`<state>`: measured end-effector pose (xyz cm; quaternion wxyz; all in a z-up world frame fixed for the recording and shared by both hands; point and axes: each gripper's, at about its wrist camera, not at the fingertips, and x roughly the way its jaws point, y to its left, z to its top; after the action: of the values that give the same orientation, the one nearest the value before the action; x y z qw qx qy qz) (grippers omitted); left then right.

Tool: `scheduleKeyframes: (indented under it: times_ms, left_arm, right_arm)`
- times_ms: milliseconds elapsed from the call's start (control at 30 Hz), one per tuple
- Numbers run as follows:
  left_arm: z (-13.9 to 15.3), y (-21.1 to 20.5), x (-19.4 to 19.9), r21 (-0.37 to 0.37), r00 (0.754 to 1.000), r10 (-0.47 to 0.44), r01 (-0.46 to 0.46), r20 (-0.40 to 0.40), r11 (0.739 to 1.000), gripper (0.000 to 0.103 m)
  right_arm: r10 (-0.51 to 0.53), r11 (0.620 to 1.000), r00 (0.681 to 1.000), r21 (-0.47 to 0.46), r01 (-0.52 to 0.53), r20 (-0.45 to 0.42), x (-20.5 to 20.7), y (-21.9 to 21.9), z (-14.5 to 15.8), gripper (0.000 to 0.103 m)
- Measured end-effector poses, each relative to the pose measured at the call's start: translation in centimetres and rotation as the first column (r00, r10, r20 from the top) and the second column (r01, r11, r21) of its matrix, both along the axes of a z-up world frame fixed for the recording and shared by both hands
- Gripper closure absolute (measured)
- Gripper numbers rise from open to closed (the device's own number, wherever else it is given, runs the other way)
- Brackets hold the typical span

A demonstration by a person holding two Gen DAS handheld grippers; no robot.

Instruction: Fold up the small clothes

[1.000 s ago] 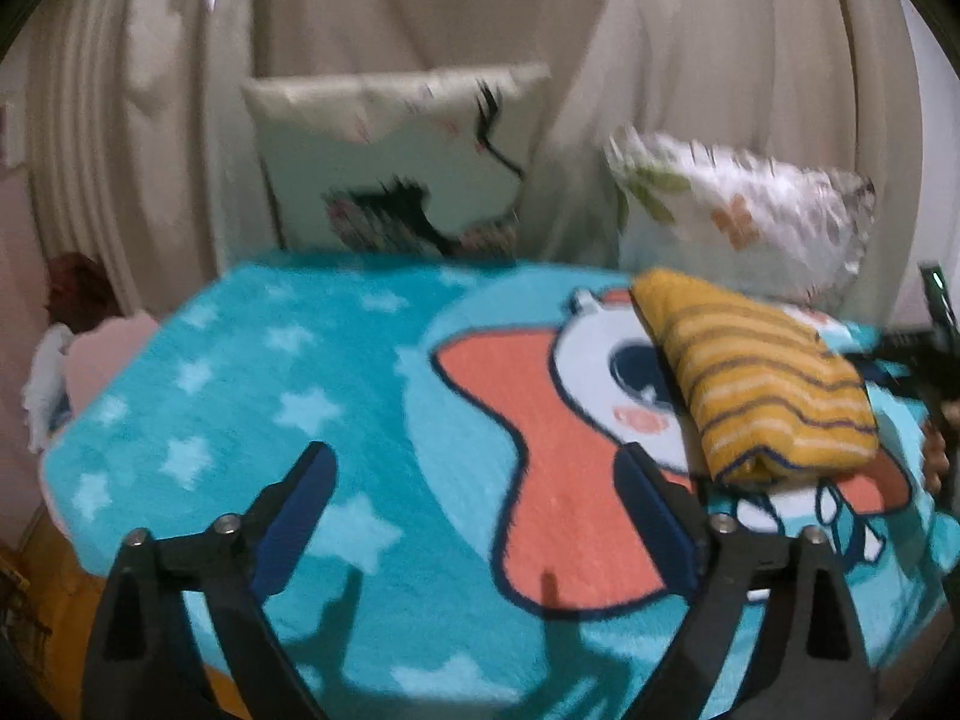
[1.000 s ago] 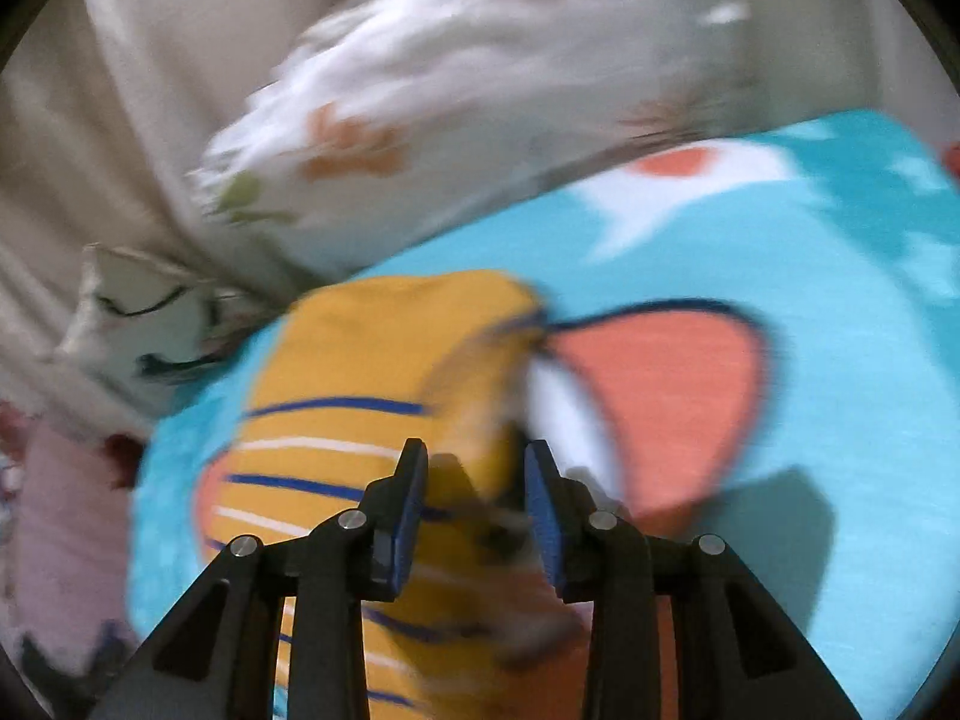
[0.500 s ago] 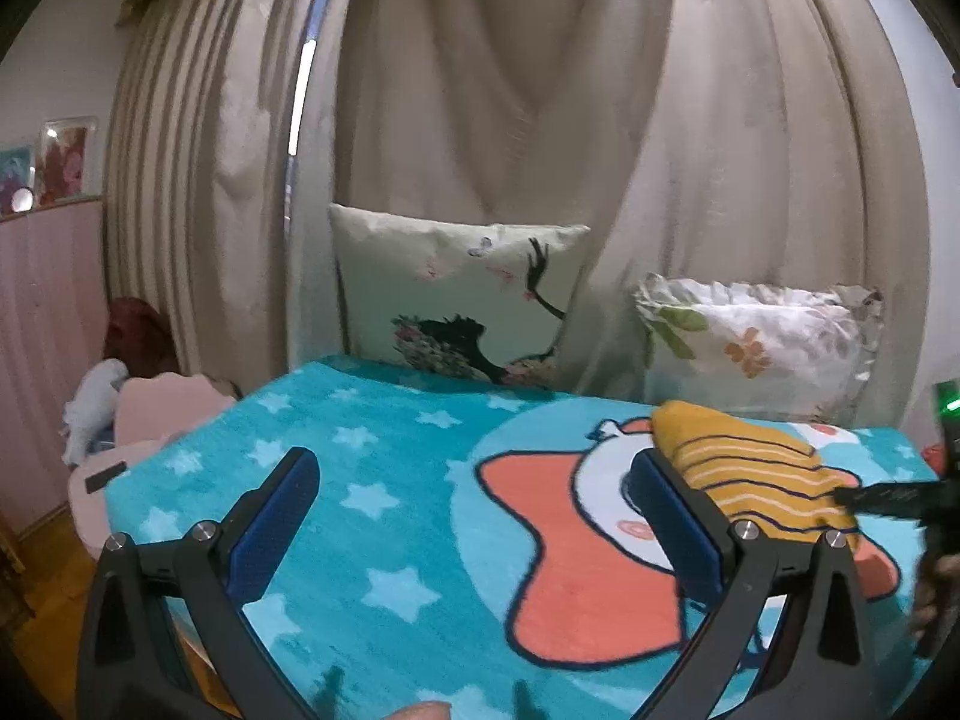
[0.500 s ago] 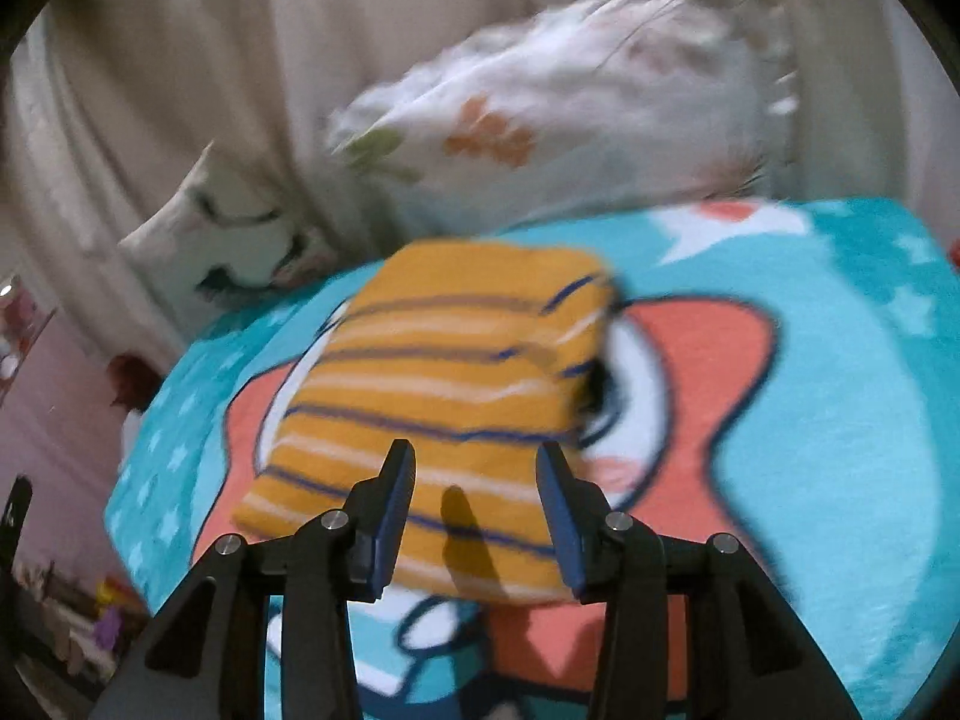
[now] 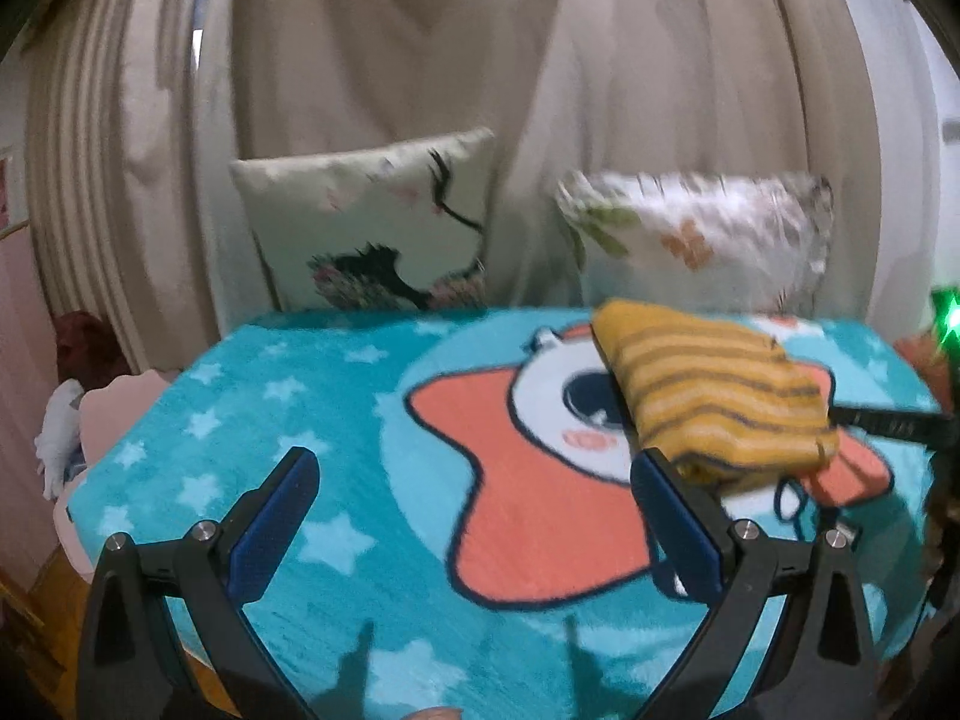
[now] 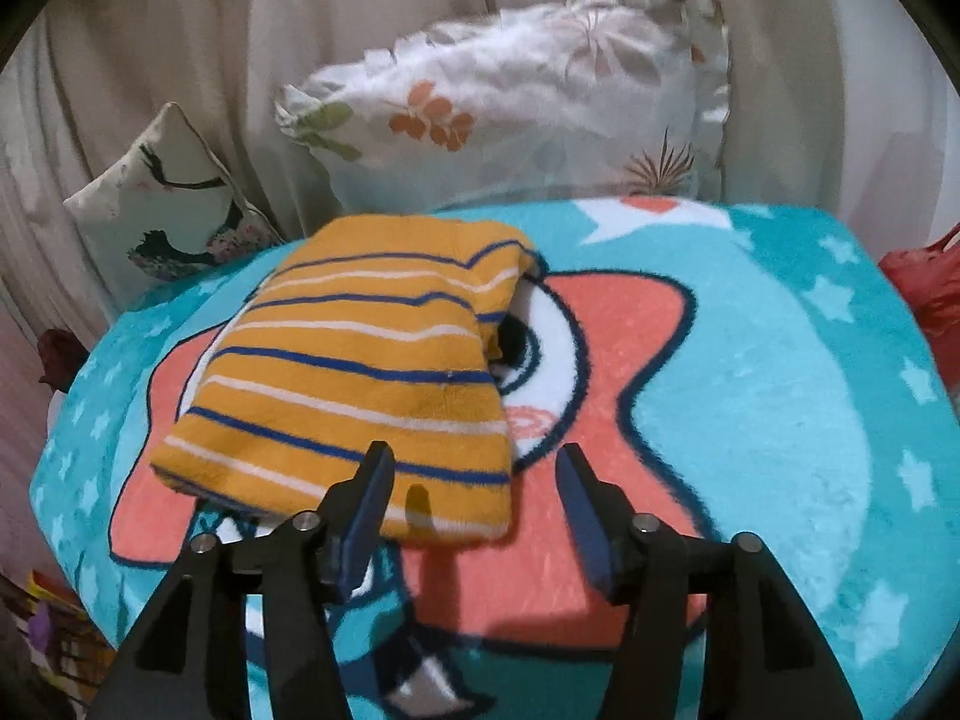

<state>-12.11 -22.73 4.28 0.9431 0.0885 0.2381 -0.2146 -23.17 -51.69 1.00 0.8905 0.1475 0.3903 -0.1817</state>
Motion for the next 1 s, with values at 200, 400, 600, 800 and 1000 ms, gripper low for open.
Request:
scheduleKeyframes:
  times_ms: [200, 400, 600, 800, 1000]
  left_arm:
    - [-1.9, -1.8, 0.5, 0.082, 0.998, -0.012, 0.016, -0.055, 0.996, 0.000]
    - [-2.8, -2.2, 1.1, 0.085, 0.994, -0.017, 0.026, -0.108, 0.996, 0.000]
    - [-3.5, -2.5, 1.7, 0.080, 0.988, -0.020, 0.032, -0.152, 0.996, 0.000]
    - [-4.3, -2.6, 2.0, 0.076, 0.980, -0.030, 0.046, -0.195, 0.996, 0.000]
    - [-4.6, -2.5, 2.2, 0.064, 0.973, -0.038, 0.053, -0.228, 0.997, 0.000]
  right_arm:
    - [0.029, 0.994, 0.999, -0.107, -0.026, 0.026, -0.5, 4.2, 0.7, 0.035]
    - [0.078, 0.978, 0.997, -0.194, -0.074, 0.011, 0.0, 7.3, 0.6, 0.030]
    - [0.108, 0.962, 0.994, -0.253, -0.103, 0.004, 0.3, 9.0, 0.8, 0.026]
    - [0.122, 0.954, 0.992, -0.273, -0.122, -0.019, 0.7, 10.1, 0.2, 0.023]
    - [0.126, 0.953, 0.991, -0.273, -0.130, -0.034, 0.9, 10.8, -0.1, 0.022]
